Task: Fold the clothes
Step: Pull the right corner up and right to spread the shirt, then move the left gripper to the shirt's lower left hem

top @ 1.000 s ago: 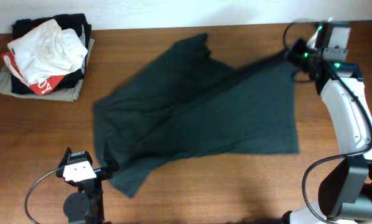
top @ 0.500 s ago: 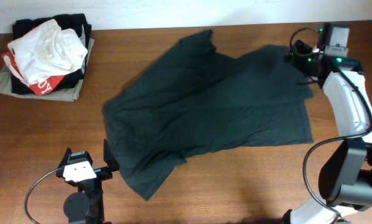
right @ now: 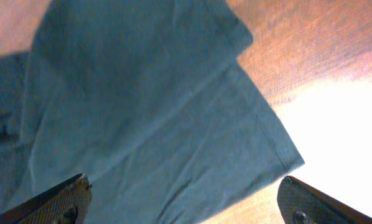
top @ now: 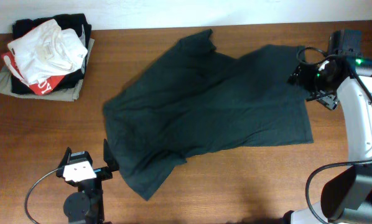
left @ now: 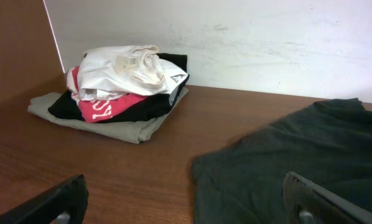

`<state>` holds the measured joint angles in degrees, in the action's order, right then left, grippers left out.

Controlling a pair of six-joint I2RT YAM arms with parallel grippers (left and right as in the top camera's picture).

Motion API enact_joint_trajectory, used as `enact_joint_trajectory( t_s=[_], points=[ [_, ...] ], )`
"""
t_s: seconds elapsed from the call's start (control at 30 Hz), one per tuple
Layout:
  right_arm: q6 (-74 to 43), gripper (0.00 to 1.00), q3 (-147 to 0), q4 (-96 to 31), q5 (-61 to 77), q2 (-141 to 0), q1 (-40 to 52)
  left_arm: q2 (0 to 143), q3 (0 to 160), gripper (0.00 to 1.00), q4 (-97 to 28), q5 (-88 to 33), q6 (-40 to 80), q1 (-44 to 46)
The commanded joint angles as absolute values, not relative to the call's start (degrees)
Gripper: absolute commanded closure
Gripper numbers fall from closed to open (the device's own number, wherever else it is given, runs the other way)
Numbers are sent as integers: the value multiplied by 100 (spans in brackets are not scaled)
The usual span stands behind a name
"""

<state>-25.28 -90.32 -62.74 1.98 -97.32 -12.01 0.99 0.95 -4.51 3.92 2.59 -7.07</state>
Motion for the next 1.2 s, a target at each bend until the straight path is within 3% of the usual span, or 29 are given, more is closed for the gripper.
enact_joint_trajectory(
  t_s=[0.0,0.3,0.37,0.53,0.7,0.93,1.1,1.17],
  points=[
    [-2506,1,-9096,-6381,187,-9686,-1203,73,51,1,-434,434,167,-692],
    [-2506,1,-9096,-6368,191,-9686,-1203,73,51,1,-434,381,172,-690],
    [-2506,1,-9096,-6368,189,-9686,-1203,73,54,1,-401,-54,172,-690],
    [-2506,1,-9096,-6368,189,-9686,-1203,73,56,1,314,-2720,178,-690],
    [-2506,1,-9096,-6368,189,-9686,-1203,73,252,1,819,-2904,690,-690],
    [-2506,1,-9096,-6368,191,-9686,-1203,954,1778,1,-801,-3017,410,-690],
    [-2506,1,-9096,-6368,189,-9686,-1203,3085,3684,1,-2812,-2681,167,-690],
    [-2506,1,-9096,-6368,189,-9686,-1203,3819,4217,1,-2950,-2956,169,-690]
  ],
)
